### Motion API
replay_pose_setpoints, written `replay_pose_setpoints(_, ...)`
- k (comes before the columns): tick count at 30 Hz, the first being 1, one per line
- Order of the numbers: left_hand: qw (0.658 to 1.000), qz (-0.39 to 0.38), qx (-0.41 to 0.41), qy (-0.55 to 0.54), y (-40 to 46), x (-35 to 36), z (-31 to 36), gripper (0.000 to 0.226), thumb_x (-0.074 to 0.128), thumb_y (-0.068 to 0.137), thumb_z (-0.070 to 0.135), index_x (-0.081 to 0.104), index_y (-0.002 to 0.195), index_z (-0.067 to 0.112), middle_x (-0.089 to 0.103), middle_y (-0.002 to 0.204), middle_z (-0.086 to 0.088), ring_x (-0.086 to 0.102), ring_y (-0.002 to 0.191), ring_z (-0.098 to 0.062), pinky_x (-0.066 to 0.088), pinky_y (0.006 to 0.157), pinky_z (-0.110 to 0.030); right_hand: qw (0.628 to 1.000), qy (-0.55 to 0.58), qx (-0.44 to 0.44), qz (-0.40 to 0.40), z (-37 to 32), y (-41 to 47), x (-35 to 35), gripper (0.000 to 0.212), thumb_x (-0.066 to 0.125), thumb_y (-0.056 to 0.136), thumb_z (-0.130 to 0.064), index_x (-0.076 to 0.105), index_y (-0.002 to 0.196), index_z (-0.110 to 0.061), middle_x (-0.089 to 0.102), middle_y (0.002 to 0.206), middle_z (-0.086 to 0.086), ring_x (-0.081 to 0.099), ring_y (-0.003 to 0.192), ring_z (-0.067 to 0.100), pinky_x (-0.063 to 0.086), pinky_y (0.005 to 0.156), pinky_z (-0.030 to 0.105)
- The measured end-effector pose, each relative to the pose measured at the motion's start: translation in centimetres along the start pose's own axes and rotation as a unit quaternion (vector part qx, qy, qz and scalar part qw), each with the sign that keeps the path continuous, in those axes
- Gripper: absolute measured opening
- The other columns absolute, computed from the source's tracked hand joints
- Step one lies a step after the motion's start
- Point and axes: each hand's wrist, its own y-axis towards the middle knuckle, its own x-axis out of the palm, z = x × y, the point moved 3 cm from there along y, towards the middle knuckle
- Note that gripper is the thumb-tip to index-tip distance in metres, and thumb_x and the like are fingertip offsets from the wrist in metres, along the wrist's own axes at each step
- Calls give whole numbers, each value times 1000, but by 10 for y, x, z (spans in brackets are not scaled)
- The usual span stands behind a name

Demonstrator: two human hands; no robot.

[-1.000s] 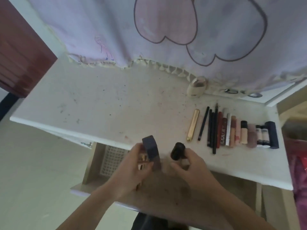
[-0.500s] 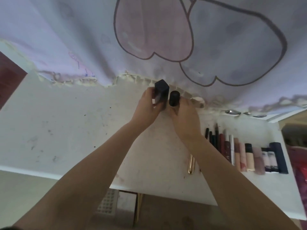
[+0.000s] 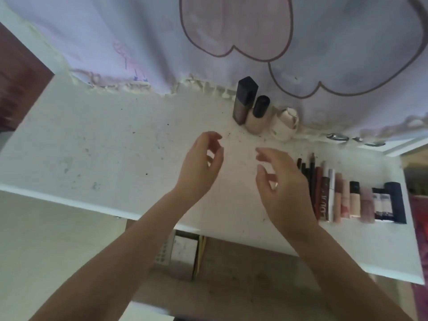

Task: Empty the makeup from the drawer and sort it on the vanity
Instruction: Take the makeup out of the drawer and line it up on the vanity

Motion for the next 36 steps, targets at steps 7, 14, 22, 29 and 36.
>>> replay_pose_setpoints(7,960,93,-261,-44,-188,-15,-52,20,47,95,13,55,87,30,62,78,2,61,73,-16,51,68,-33,899,-92,103,-416,43,-190,54,42,37,99,-28,38,141,-24,35,148,-4,33,135,11,24,107,15)
replay_pose_setpoints(14,898,-219,-286,252,-185,66,-92,23,38,96,7,56,109,6,63,106,-13,62,92,-27,47,73,-33,905,-225,139,-333,98,-154,99,46,36,100,-18,28,145,-20,29,153,2,27,139,24,17,118,38)
replay_pose_setpoints(22,849,-265,-233,393,-179,96,-117,27,41,93,-1,59,110,8,66,108,-10,65,98,-26,46,70,-31,918,-200,141,-313,109,-175,105,46,40,96,-22,34,142,-20,33,145,8,32,132,24,28,105,33)
replay_pose_setpoints(29,848,-272,-285,355,-196,98,-121,20,42,97,11,59,107,10,65,106,-7,64,96,-23,48,73,-30,894,-177,195,-363,104,-191,79,29,46,94,-36,57,112,-17,64,109,4,62,96,23,46,73,29)
replay_pose_setpoints(36,845,-293,-271,355,-181,114,-113,23,41,96,15,58,111,13,67,106,-5,66,95,-22,48,72,-30,880,-12,207,-428,71,-175,37,27,51,91,-43,42,116,-41,52,89,-22,54,74,-4,42,59,11)
